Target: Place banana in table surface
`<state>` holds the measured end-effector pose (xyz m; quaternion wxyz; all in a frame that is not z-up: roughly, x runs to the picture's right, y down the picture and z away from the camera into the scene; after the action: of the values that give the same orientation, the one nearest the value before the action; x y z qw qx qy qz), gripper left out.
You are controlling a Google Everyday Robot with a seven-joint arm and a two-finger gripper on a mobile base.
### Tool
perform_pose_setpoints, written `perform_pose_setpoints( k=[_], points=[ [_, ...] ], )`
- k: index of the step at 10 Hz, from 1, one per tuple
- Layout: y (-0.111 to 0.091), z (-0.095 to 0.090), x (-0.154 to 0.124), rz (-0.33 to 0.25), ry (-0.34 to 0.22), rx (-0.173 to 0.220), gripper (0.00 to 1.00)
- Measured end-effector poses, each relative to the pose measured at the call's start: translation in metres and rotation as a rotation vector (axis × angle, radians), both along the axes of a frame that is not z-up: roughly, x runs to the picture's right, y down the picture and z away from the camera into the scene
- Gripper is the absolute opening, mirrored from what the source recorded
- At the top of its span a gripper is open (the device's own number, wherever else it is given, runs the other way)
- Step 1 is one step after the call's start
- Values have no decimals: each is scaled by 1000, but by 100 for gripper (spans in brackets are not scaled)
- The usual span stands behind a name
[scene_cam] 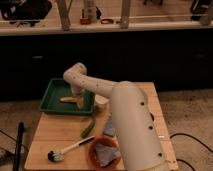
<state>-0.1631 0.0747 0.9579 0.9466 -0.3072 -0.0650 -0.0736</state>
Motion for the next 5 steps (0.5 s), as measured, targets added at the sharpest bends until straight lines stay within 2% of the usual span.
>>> perform_pose_setpoints(
  k=[2,5],
  points=[
    [2,6,0,1,-6,-6,80],
    [2,1,-15,-7,-45,-5,80]
  ],
)
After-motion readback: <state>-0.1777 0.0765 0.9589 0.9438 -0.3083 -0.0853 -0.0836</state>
